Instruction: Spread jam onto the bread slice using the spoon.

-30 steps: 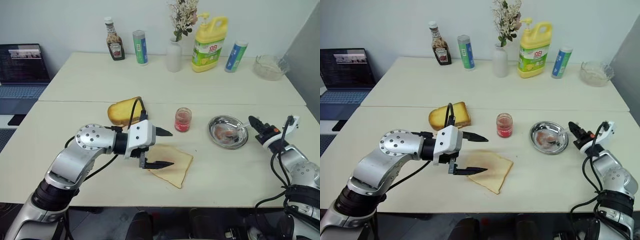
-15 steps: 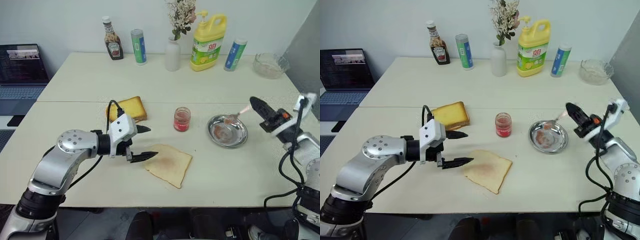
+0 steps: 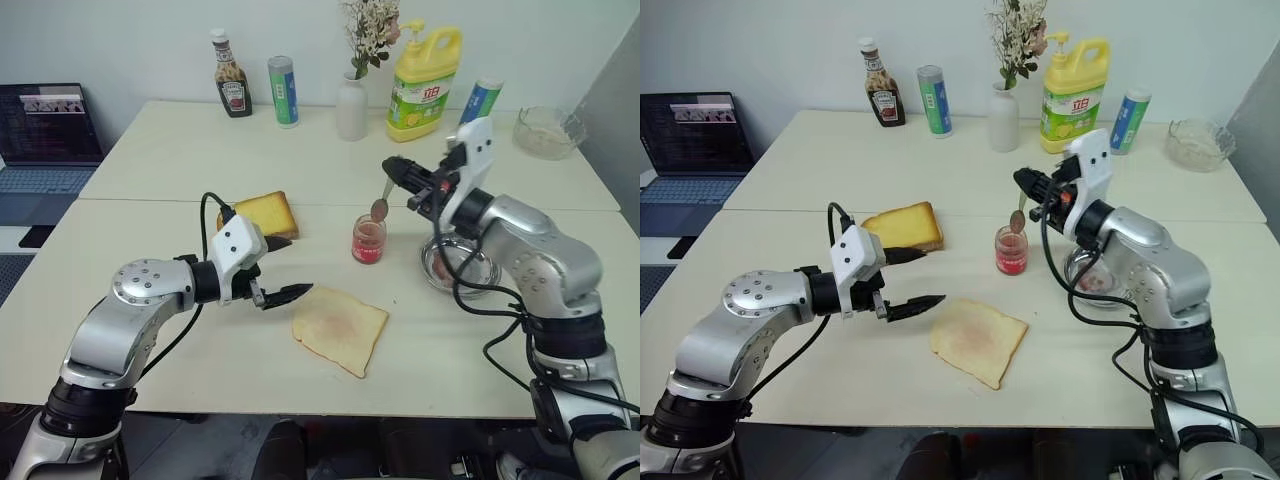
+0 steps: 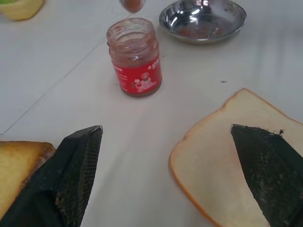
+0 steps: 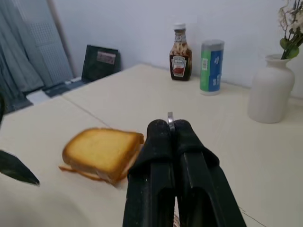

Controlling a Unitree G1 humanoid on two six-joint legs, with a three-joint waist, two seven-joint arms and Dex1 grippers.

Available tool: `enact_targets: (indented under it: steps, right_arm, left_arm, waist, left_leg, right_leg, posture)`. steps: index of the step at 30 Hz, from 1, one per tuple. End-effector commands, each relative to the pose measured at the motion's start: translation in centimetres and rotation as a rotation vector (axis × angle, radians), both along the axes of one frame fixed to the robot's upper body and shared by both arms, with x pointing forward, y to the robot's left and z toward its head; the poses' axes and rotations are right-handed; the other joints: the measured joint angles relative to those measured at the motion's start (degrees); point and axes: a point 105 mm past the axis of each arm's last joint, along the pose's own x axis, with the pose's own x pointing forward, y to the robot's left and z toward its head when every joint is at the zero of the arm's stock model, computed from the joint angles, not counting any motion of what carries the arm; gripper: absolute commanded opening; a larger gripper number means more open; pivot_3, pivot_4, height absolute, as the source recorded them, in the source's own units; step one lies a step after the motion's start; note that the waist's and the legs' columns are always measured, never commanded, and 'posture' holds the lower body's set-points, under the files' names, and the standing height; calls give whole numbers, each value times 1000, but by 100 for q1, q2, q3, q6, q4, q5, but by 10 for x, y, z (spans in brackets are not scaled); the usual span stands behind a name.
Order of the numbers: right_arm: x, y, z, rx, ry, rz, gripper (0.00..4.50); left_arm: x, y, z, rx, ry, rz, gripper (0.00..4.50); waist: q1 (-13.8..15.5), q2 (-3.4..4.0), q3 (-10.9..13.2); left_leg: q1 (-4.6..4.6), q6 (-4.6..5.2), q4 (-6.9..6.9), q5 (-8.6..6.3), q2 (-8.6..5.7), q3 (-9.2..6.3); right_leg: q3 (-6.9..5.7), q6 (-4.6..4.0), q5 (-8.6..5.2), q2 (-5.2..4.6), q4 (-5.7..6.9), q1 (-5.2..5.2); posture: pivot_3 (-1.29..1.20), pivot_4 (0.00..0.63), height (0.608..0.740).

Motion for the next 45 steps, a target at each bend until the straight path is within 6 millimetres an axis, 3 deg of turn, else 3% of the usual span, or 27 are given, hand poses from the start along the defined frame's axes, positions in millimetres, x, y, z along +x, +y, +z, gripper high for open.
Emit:
enact_targets:
  steps: [1,13,23,29,45]
  right_arm:
    - [0,5,9,-70,-112,29,17]
    - [1,25,-25,-348,-274,116,17]
    - [8,25,-54,-488,-302,142,17]
    - [11,22,-68,-377,-130,121,17]
    - [12,25,-69,-175,118,95,17]
  left_arm:
    - [-4,-1,12,-5,-53,0,4500]
    - [-5,-5,17,-23,-54,-3,4500]
    - [-6,-6,11,2,-51,-13,4500]
    - [-6,-7,10,3,-51,-14,4500]
    - [-7,-11,12,3,-56,-17,4500]
  waist:
    - [1,0,0]
    - [-10,0,0]
    - [-8,0,0]
    - [-7,-1,0]
    - [-12,-2,-1]
  left_leg:
    - [0,0,0,0,-1,0]
    - [2,0,-1,0,0,0]
    - [2,-1,0,0,0,-1]
    - [3,-1,1,0,0,-2]
    - [10,-1,1,1,1,-4]
  right_leg:
    - [0,0,0,-2,0,0]
    - [-2,-1,0,-1,3,-1]
    - [-2,-1,1,-1,4,0]
    - [-2,-2,1,-1,6,1]
    - [-4,-2,1,0,10,6]
  posture:
    - [0,150,740]
    - [0,150,740]
    - [0,150,740]
    - [0,150,740]
    - [0,150,740]
